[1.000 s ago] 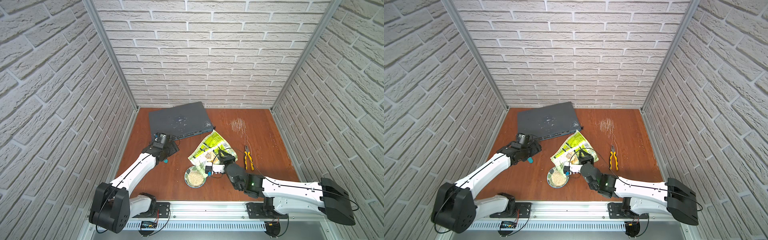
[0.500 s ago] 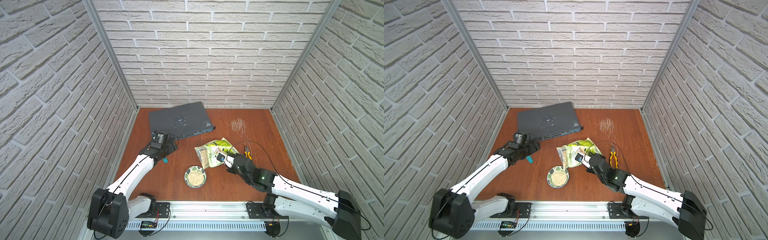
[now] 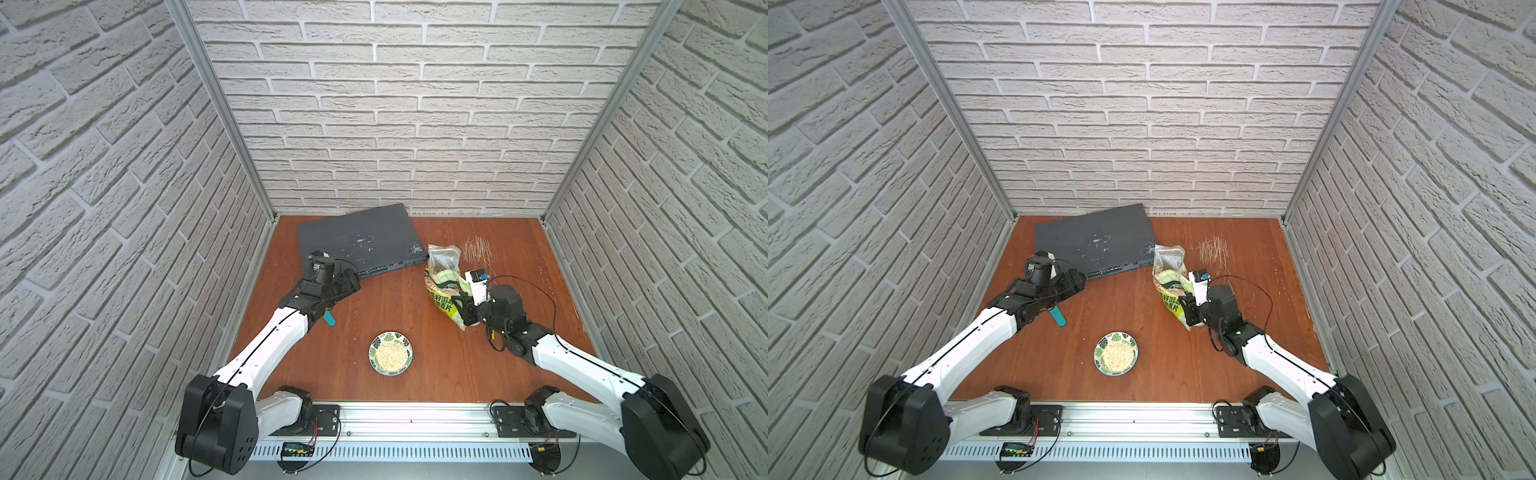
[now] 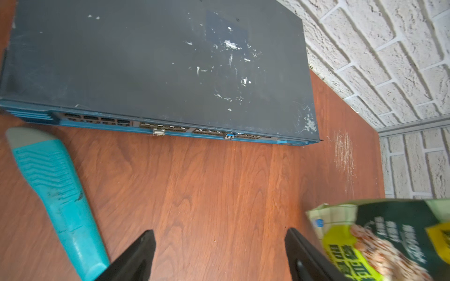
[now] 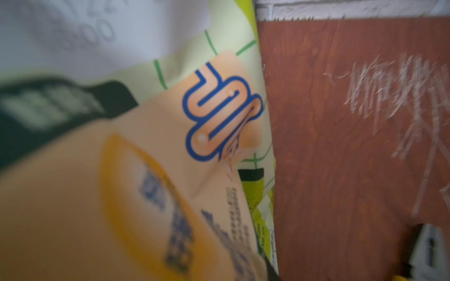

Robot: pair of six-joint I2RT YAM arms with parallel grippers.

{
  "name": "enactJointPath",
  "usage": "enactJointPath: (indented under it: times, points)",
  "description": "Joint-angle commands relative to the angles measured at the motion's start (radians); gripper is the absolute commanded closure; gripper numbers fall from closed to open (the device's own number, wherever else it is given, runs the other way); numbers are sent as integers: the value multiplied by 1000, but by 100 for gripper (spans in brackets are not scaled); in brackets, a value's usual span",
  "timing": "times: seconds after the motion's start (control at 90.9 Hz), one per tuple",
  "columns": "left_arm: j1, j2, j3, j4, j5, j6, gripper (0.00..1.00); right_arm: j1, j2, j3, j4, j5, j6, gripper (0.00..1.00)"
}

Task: Pour the oats into the breakfast bowl
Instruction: Place the oats bag at the center of the board.

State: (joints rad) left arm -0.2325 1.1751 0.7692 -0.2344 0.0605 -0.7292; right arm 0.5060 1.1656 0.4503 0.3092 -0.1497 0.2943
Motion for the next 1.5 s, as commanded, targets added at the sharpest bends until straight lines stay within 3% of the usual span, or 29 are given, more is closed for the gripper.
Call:
enactJointPath:
  times: [0.0,0.308,0.495,0.858,1.144,1.232,1.298,1.43,1.452,1.485]
  points:
    - [-1,9,21,76,21,31,15,-6,62,13,441,-180,174,92]
    - [9,-18,3,121,-51,101,14,-6,217,-9,522,-180,62,79]
    - [16,-66,4,186,-99,121,14,-6,232,-15,501,-168,16,65]
    - [19,-126,12,165,-143,149,12,-26,66,-7,276,-76,-73,23]
    - [20,-123,10,180,-105,218,12,-53,-69,76,3,-125,-167,15]
    - [20,-113,30,188,-56,273,11,-58,-54,128,-73,-181,-207,18]
    - [20,-102,49,194,-10,314,11,-61,-32,177,-127,-207,-237,27]
    - [17,-74,70,241,54,377,10,-79,3,259,-202,-256,-267,85]
    - [16,-71,67,268,58,388,9,-82,5,272,-215,-262,-271,93]
    - [14,-66,55,318,73,410,7,-87,6,299,-238,-276,-279,96]
